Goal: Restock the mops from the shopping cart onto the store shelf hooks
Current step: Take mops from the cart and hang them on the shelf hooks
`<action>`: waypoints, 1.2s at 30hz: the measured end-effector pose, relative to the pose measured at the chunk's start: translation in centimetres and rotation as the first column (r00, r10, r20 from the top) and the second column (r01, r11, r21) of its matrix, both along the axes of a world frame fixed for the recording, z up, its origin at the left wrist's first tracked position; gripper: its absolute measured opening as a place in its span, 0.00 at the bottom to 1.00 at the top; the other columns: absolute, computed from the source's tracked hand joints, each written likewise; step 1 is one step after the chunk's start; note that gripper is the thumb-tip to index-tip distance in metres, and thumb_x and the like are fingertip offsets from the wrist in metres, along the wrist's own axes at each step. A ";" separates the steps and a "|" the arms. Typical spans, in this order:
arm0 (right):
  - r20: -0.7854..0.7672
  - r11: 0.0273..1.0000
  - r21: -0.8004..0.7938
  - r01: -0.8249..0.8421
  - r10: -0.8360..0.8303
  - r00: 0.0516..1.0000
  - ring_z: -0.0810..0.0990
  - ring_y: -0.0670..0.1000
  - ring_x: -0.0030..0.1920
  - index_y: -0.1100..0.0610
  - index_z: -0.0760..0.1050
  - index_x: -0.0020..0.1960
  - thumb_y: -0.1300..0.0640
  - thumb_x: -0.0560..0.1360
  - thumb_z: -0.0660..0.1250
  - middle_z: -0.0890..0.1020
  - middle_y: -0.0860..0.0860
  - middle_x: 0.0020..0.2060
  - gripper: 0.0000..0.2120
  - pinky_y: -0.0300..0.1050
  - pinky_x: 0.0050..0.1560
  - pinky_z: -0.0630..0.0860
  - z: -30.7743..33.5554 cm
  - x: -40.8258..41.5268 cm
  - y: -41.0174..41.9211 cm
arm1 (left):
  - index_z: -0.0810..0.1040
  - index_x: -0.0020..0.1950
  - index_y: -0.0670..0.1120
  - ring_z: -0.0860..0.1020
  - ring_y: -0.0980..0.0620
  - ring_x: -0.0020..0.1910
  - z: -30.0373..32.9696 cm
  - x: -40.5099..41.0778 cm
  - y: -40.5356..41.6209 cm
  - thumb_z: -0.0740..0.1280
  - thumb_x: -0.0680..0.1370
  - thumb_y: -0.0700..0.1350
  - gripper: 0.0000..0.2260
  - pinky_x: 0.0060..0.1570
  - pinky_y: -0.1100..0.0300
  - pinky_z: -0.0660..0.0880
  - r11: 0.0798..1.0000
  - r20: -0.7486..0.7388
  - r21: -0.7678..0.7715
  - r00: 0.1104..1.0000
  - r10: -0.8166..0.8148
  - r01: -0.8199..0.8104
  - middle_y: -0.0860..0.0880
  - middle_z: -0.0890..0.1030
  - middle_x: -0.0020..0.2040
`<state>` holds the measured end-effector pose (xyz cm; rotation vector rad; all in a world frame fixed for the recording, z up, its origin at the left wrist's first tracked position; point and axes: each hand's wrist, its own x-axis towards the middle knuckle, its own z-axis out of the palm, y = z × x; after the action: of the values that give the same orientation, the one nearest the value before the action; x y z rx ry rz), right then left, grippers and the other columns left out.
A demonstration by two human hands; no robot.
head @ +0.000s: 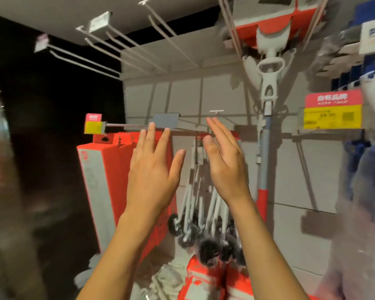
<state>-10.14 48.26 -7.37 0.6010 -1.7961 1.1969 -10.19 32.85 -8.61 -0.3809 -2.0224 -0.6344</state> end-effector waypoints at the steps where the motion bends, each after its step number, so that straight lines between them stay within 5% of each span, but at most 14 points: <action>1: -0.002 0.999 0.035 0.028 -0.028 1.000 0.59 0.38 0.76 0.51 0.67 0.76 0.37 0.77 0.52 0.66 0.45 0.76 0.32 0.35 0.75 0.54 -0.5 0.6 -1.1 | 0.63 0.80 0.49 0.52 0.47 0.81 -0.6 0.7 -1.2 0.49 0.80 0.64 0.32 0.77 0.48 0.54 1.000 0.009 -0.003 1.000 0.029 -0.029 0.46 0.55 0.82; 8: 0.006 0.978 0.208 0.022 -0.024 1.000 0.57 0.46 0.78 0.52 0.66 0.77 0.38 0.79 0.53 0.64 0.48 0.78 0.31 0.36 0.77 0.50 -4.5 5.1 -10.7 | 0.60 0.81 0.51 0.49 0.48 0.82 -4.9 7.8 -11.1 0.49 0.80 0.65 0.32 0.78 0.42 0.56 0.984 0.093 0.051 0.982 0.165 -0.171 0.47 0.54 0.83; 14: 0.075 0.968 0.198 -0.154 0.141 0.987 0.61 0.49 0.77 0.52 0.68 0.76 0.39 0.80 0.54 0.66 0.50 0.77 0.29 0.48 0.77 0.59 -10.2 11.5 -24.1 | 0.59 0.81 0.55 0.46 0.55 0.81 -11.4 17.8 -23.8 0.51 0.80 0.65 0.30 0.78 0.53 0.51 0.924 0.226 0.155 0.923 0.311 -0.349 0.53 0.50 0.83; 23: 0.396 0.832 0.179 -0.525 0.427 0.813 0.55 0.40 0.78 0.45 0.64 0.77 0.34 0.78 0.51 0.61 0.41 0.78 0.31 0.39 0.73 0.54 -19.8 23.5 -44.0 | 0.57 0.81 0.57 0.44 0.57 0.81 -19.3 34.7 -40.1 0.51 0.79 0.65 0.31 0.74 0.56 0.48 0.690 0.478 0.229 0.697 0.534 -0.686 0.55 0.48 0.83; 36: 0.623 0.535 0.214 -0.817 0.569 0.536 0.53 0.41 0.78 0.44 0.63 0.78 0.34 0.79 0.52 0.60 0.40 0.79 0.31 0.48 0.77 0.56 -26.6 32.4 -63.3 | 0.59 0.81 0.53 0.45 0.54 0.81 -25.5 47.5 -54.5 0.53 0.82 0.61 0.28 0.78 0.53 0.48 0.350 0.652 0.280 0.445 0.614 -0.894 0.53 0.49 0.83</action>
<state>22.31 -15.09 -33.96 1.6136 -2.4206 1.5276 37.29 -21.62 -34.10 1.2296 -1.9398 -0.7001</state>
